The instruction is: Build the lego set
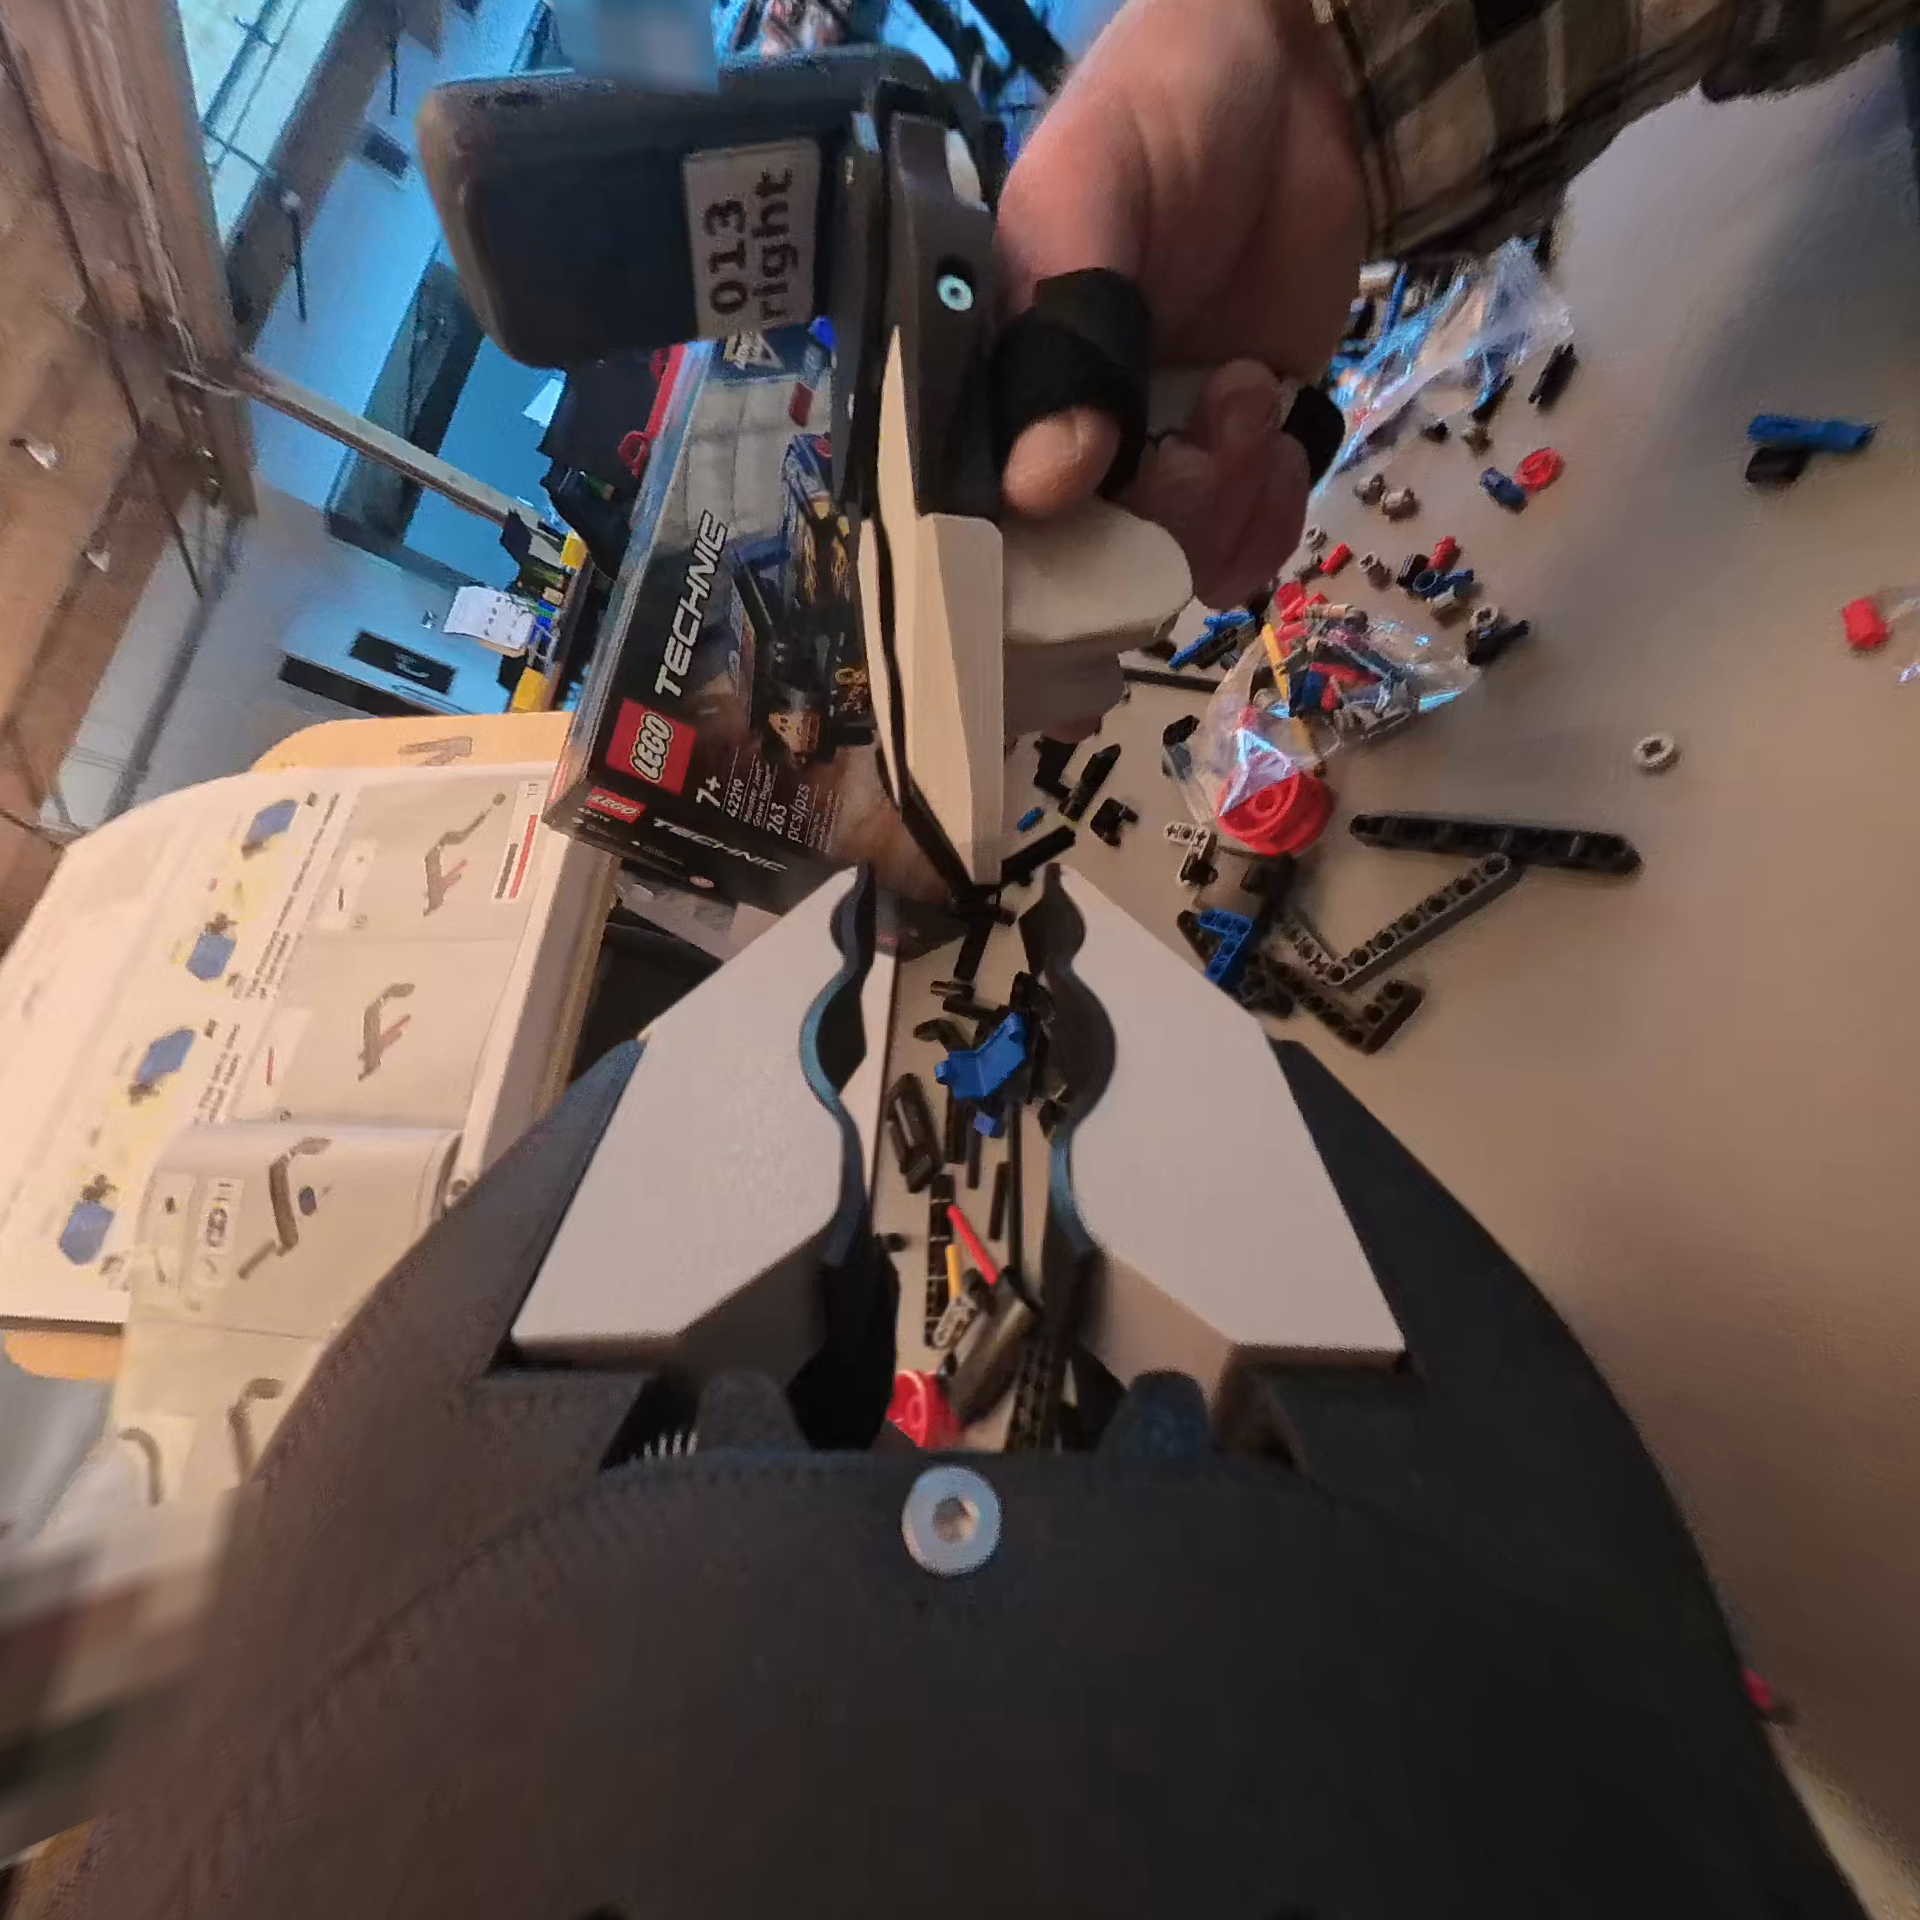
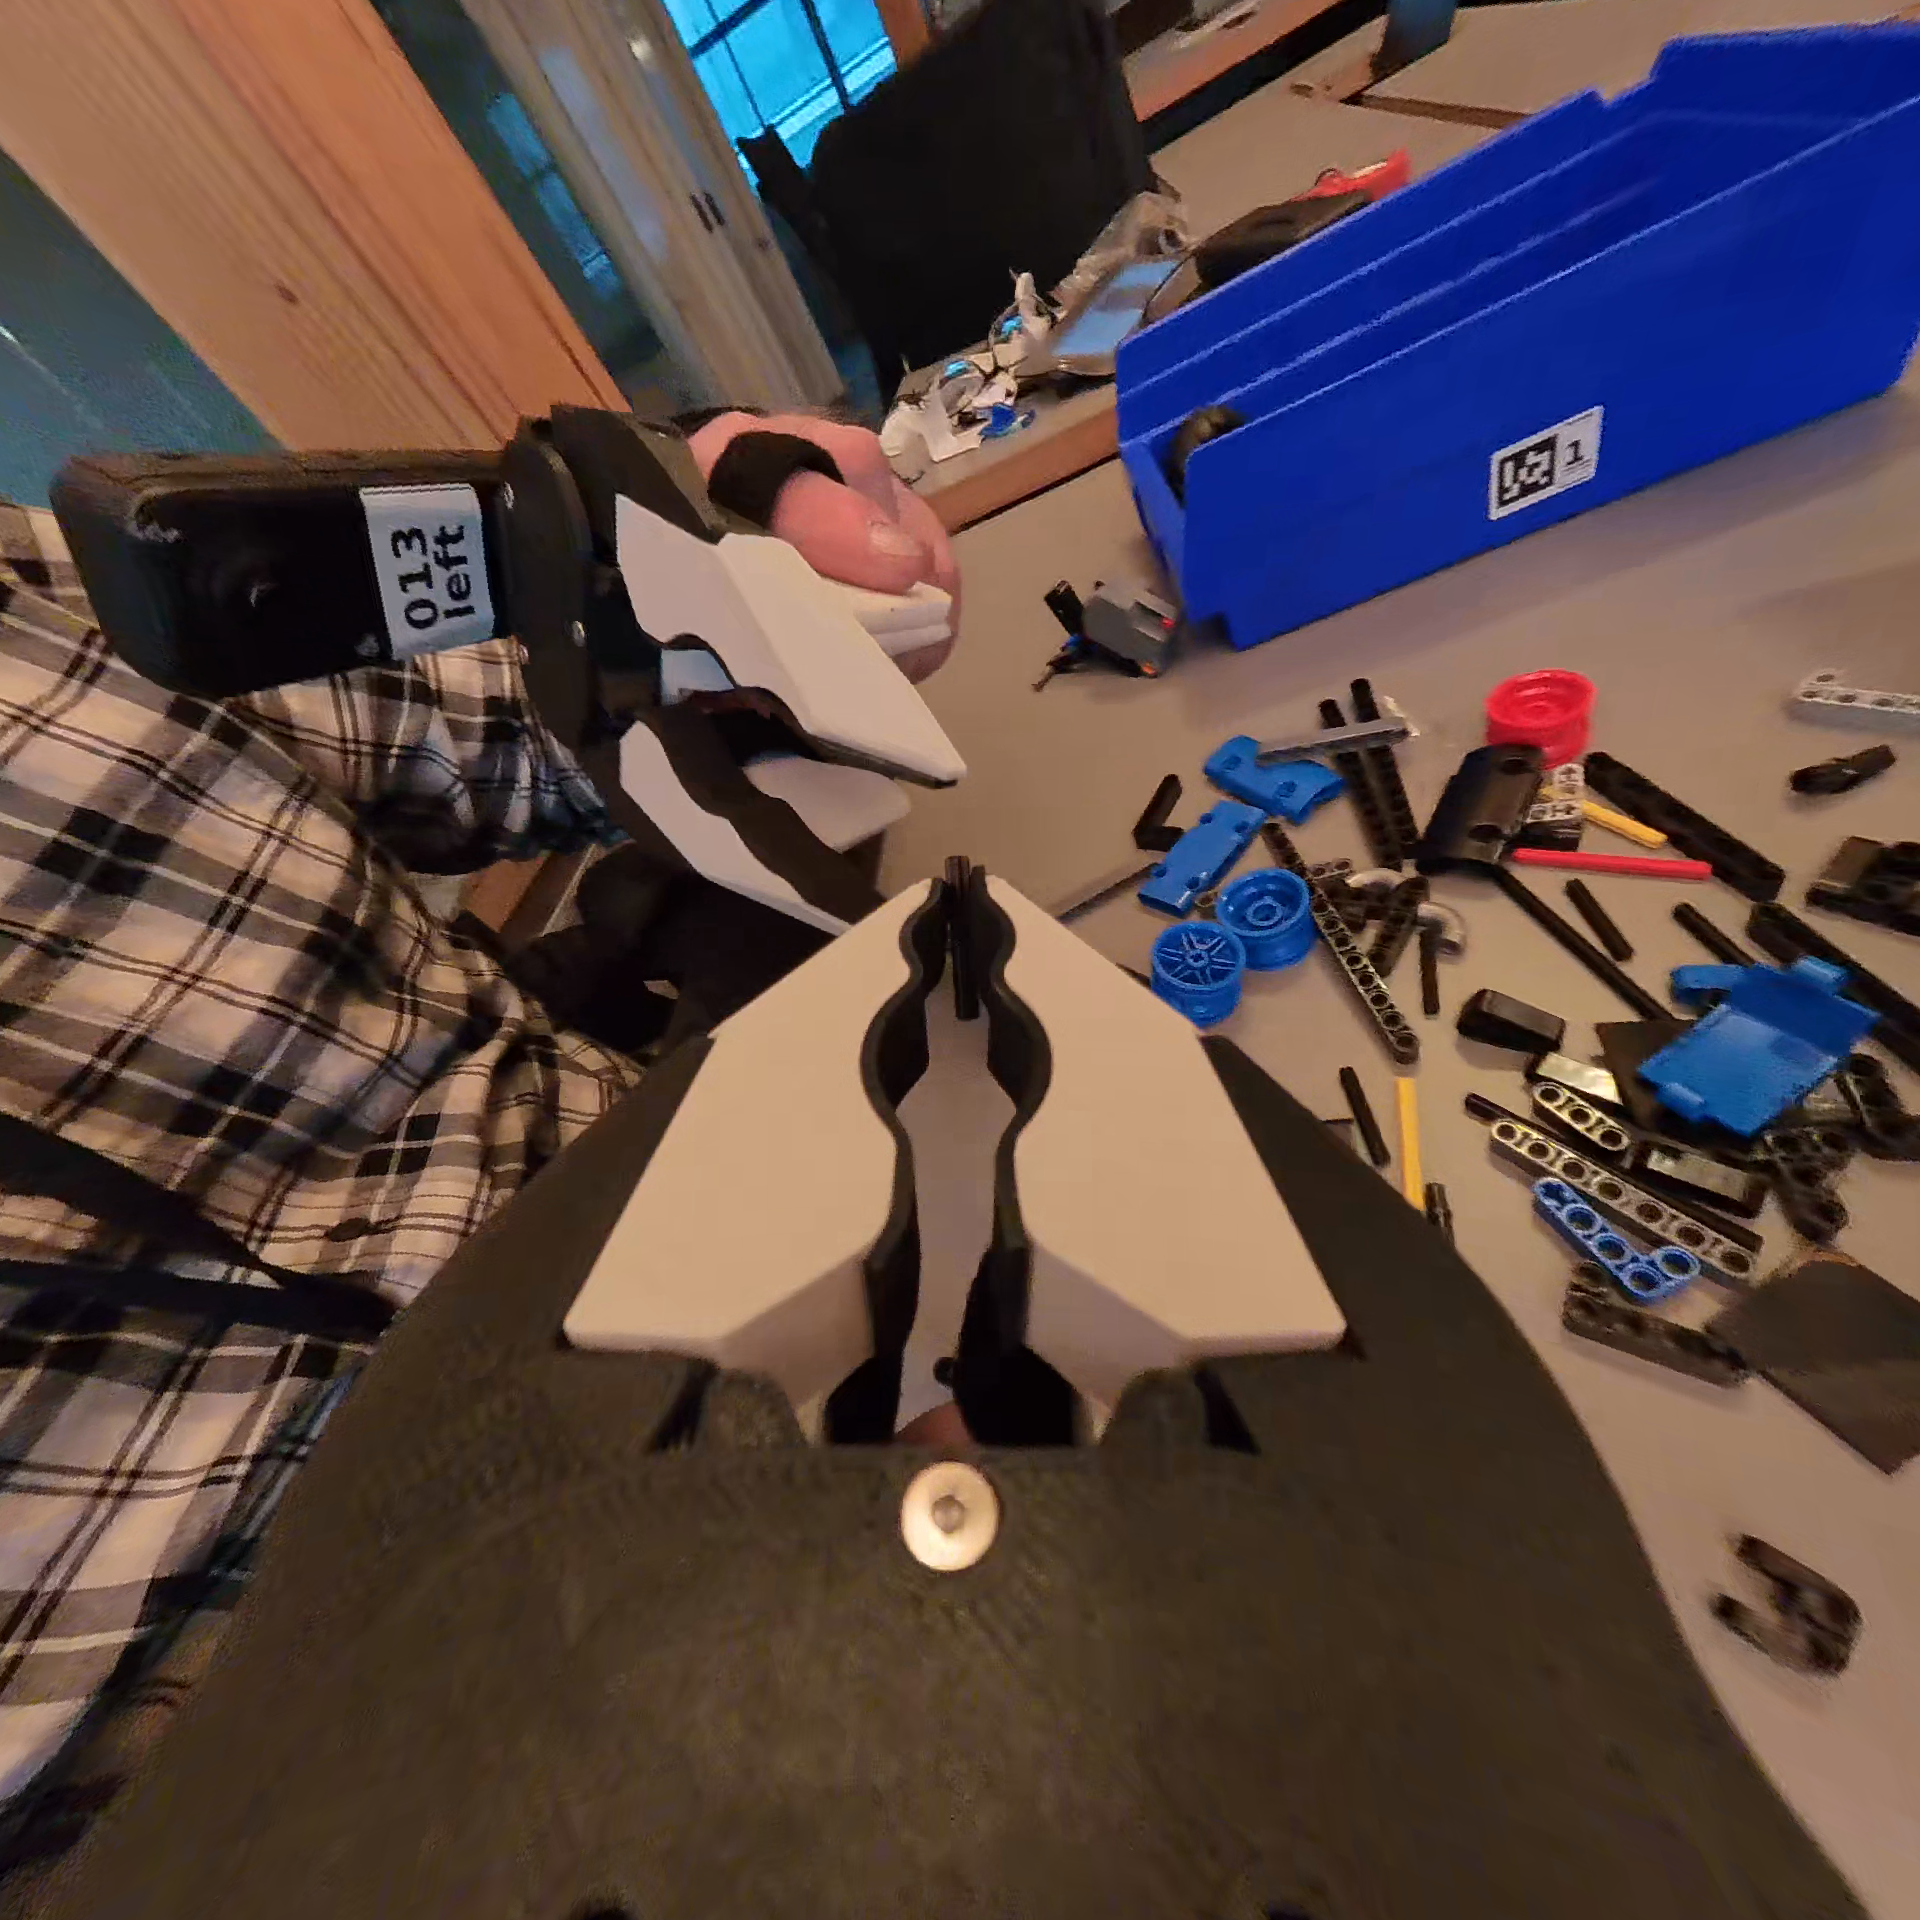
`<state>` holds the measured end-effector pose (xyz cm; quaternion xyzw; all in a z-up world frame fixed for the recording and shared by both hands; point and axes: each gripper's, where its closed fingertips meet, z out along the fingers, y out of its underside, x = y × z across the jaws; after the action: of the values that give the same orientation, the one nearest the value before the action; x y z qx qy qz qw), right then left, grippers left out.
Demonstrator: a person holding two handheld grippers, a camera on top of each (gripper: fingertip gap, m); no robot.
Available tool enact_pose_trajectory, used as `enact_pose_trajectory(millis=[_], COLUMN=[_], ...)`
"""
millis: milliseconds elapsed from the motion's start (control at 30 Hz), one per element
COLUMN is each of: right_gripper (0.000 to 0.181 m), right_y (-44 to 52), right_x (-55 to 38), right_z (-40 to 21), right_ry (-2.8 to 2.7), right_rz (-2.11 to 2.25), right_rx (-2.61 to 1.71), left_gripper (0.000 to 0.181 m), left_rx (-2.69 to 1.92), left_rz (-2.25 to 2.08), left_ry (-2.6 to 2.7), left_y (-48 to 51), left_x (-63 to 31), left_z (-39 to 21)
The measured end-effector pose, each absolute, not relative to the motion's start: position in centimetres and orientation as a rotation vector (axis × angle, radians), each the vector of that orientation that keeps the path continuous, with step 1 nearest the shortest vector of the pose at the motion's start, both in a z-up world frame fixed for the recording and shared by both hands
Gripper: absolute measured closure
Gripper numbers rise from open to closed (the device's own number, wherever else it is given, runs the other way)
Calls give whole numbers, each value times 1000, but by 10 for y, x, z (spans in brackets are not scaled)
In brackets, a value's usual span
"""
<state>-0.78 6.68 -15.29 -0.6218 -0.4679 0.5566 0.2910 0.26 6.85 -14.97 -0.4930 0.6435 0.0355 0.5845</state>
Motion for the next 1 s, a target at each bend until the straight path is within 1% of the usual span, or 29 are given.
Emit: enact_pose_trajectory(millis=[167,333,367,700,900,1000], right_gripper=[180,180,180,179,166,168], right_y=[59,66,69,77,88,92], right_x=[-9,-12,-13,-18,-20,-19], right_z=[-150,-140,-139,-127,-119,-104], right_ry=[-1259,-1153,-1119,-1009,-891,-811], right_rz=[1553,1621,1622,1617,1600,1623], right_rx=[-1637,-1624,-1624,-1588,-1576,-1519], left_gripper=[168,173,177,177,177,177], left_rx=[-1062,-1040,-1044,-1084,-1083,-1061], left_rz=[174,251,262,215,214,222], left_ry=[1536,1429,1394,1276,1198,1143], left_y=[66,74,76,82,87,90], left_x=[7,4,2,-4,-6,-6], left_z=[-153,-143,-140,-128,-118,-104])
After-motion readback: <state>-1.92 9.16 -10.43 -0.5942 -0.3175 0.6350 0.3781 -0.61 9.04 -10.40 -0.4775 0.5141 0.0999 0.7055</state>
